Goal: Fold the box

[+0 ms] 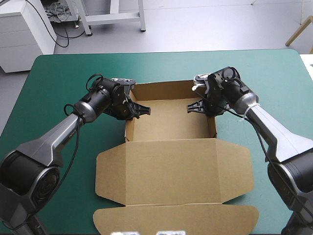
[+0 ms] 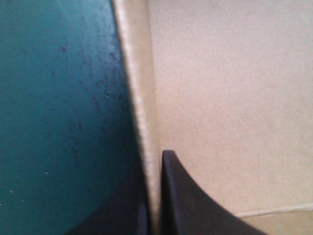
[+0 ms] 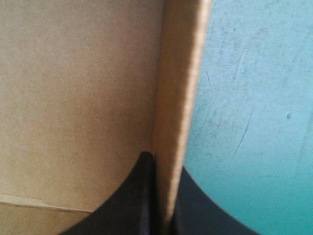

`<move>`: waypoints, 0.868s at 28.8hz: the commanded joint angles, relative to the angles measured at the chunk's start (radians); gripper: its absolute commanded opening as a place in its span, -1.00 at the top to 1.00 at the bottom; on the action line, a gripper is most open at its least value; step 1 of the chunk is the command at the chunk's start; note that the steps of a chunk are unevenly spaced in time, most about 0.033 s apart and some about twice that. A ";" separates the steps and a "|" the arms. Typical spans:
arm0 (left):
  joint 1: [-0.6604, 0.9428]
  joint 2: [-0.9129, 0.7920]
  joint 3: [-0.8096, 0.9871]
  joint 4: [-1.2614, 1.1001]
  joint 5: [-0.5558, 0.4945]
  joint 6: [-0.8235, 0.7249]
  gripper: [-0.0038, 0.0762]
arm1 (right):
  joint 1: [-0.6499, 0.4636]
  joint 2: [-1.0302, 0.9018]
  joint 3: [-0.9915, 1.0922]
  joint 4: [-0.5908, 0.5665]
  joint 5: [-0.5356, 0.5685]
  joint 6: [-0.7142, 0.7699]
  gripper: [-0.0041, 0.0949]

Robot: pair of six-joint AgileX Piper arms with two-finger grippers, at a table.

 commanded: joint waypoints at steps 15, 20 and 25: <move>-0.009 -0.012 -0.059 -0.047 -0.096 0.069 0.75 | -0.009 -0.015 -0.026 0.044 -0.089 -0.066 -0.08; -0.009 -0.012 -0.059 -0.047 -0.092 0.076 0.01 | -0.009 -0.015 -0.026 0.027 -0.083 -0.071 -0.73; -0.009 -0.012 -0.059 -0.047 -0.092 0.076 -0.57 | -0.009 -0.015 -0.026 0.024 -0.085 -0.071 -0.74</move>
